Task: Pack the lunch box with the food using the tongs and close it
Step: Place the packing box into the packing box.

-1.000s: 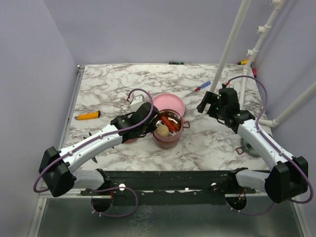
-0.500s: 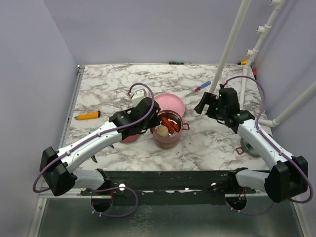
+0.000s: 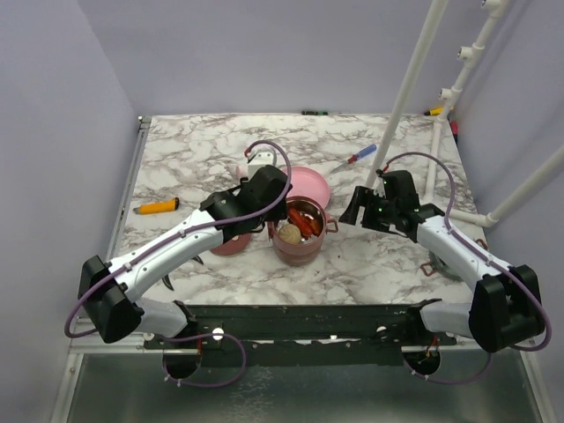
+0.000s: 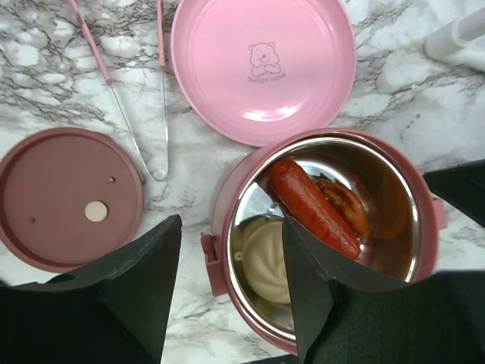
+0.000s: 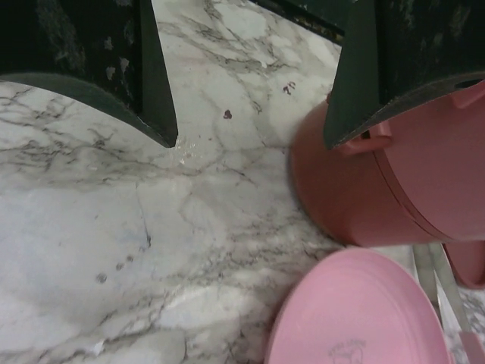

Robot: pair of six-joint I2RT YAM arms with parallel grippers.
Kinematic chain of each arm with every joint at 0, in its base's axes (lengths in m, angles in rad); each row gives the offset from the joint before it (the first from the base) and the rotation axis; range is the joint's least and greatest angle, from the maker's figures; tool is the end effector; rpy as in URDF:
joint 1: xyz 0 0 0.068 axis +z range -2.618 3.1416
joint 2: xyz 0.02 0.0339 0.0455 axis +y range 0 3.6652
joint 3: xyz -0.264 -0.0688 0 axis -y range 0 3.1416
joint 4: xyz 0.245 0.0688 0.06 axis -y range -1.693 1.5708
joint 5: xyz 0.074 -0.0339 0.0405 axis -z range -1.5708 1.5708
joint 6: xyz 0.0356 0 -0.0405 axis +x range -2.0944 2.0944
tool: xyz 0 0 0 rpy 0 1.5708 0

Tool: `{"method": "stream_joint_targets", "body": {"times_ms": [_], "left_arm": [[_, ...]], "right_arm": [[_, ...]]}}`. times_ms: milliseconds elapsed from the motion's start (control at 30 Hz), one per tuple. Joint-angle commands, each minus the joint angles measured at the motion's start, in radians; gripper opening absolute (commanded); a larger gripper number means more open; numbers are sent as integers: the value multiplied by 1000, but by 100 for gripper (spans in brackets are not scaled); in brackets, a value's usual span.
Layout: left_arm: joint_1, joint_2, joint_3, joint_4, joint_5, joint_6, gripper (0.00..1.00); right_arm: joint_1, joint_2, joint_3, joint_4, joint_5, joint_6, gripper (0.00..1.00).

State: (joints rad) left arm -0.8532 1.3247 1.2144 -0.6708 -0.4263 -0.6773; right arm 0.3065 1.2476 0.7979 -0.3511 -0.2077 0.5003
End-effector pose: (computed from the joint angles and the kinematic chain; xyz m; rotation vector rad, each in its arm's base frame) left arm 0.1961 -0.2023 0.3273 -0.0046 2.2847 -0.3017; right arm 0.2444 0.0850 0.2332 0.1335 2.4383 0.6220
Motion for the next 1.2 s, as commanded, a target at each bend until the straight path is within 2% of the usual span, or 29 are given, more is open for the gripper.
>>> {"method": "stream_joint_targets", "body": {"times_ms": [0,267,500,833,1167], "left_arm": [[2,59,35,10,-23,153,57],[26,86,33,24,2,183,53],[29,88,1,34,-3,201,52],[30,118,5,44,34,261,51],[30,126,-7,53,60,297,45]], "right_arm": [[1,30,-54,17,-134,8,81],[3,24,-43,-16,-136,3,78],[3,26,7,-105,-1,-25,76],[3,-9,42,-112,-57,-19,75],[34,27,21,-62,-146,-15,68]]}}
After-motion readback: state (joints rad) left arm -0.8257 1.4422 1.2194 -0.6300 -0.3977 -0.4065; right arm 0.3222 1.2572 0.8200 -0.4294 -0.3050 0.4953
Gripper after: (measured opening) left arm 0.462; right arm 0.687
